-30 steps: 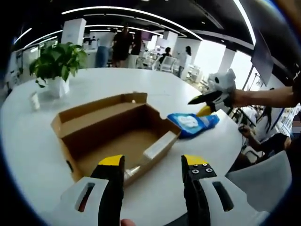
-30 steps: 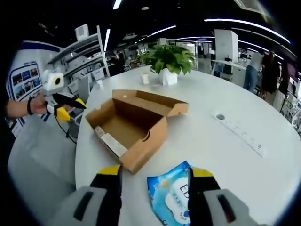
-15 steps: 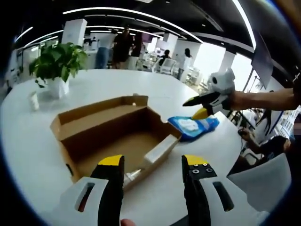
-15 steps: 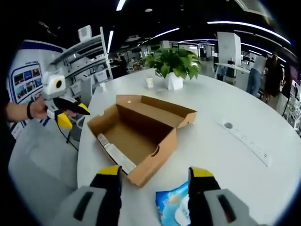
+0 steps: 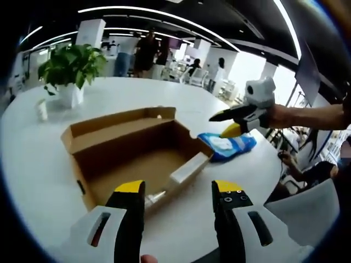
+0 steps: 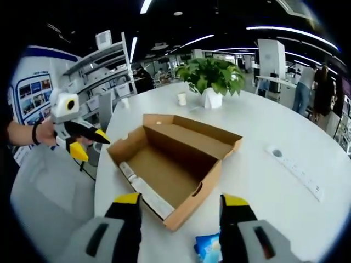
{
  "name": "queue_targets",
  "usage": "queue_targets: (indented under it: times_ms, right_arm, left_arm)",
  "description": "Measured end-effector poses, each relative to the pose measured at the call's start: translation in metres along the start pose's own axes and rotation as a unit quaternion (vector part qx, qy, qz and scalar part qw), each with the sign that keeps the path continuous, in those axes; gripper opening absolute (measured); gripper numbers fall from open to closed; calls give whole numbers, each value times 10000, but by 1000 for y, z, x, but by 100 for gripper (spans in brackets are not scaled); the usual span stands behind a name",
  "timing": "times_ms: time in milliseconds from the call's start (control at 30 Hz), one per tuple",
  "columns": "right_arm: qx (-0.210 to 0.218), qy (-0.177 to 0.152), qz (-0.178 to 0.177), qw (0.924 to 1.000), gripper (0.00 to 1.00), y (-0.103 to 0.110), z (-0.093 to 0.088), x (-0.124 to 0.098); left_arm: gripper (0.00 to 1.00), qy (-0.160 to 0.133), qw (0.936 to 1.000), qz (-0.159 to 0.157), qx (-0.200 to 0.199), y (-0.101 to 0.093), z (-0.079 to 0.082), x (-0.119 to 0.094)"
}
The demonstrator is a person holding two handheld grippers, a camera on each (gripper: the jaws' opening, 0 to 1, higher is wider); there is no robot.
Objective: Operate the shoe box by opening the lid, removing the specified soft item, and placing it in the target area until the item is outside and the box remains undamaged.
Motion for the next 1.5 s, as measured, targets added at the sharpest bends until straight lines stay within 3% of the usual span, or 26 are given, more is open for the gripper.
queue_targets:
  times_ms: [800, 1067, 1500]
  right_arm:
    - [-424, 361, 350, 9978, 55, 25, 20, 39]
    - [-651, 599, 458, 9950, 55, 28, 18, 53]
    - [-1073, 1114, 594, 9862, 55, 15, 6, 70]
  left_arm:
    - [50, -86, 9999, -79, -66, 0, -3, 0]
    - [50, -117, 9999, -36, -87, -1, -2, -4]
    - [51, -133, 9999, -92, -58, -3, -3, -1]
Point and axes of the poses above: the point that each gripper's makers call its tool centre point, and the gripper's own axes: x roughly forward along the fingers, y roughly to its left, z roughly out of its top, the point moved 2 cm from there along -x, roughly backward along the fingers, and after that the axes turned 5 degrees about x, right-handed, at the moved point
